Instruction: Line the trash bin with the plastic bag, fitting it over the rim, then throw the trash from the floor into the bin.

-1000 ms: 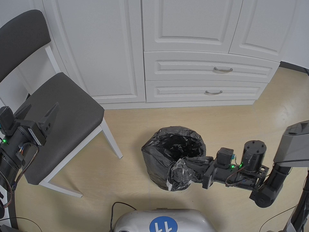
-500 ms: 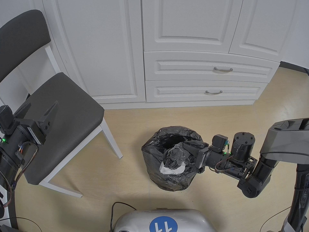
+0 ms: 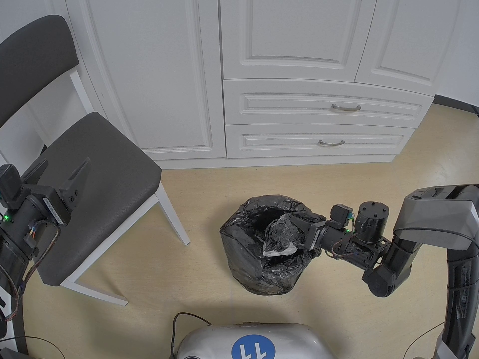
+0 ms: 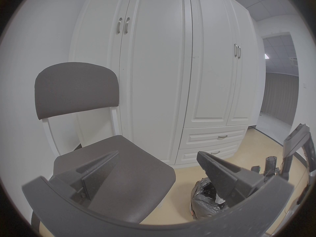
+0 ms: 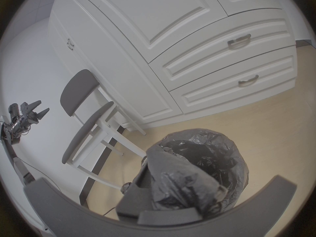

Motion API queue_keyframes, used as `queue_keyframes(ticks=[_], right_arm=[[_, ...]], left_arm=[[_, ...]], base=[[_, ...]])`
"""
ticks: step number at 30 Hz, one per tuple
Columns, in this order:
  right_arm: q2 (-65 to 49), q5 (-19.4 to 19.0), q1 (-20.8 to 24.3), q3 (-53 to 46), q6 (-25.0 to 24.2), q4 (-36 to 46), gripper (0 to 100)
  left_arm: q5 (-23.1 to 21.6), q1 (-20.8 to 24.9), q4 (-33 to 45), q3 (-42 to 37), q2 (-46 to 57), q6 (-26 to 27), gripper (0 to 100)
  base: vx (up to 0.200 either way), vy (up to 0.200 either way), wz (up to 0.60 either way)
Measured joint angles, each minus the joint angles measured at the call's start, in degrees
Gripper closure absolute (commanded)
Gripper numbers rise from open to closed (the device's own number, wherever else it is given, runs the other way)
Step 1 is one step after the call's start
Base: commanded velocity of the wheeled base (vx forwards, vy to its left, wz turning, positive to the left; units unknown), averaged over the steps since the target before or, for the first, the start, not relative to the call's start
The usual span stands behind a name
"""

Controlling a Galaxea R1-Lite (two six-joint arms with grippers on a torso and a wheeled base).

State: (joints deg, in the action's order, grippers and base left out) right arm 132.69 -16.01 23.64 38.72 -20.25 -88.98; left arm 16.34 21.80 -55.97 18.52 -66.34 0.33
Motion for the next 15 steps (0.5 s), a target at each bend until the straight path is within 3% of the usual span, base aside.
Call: queue_keyframes(ticks=[5, 15], right_arm=[[3.5, 0.8, 0.4, 1.8, 0.3, 0.0, 100], [10.8, 6.8, 1.5, 8.9, 0.2, 0.0, 100]], left_arm=[[0.0, 0.0, 0.0, -0.1, 0.0, 0.0, 0], [0.0, -0.2, 0.0, -0.1, -0.1, 0.0, 0]], base=[[0.0, 0.0, 0.0], [0.0, 0.0, 0.0]])
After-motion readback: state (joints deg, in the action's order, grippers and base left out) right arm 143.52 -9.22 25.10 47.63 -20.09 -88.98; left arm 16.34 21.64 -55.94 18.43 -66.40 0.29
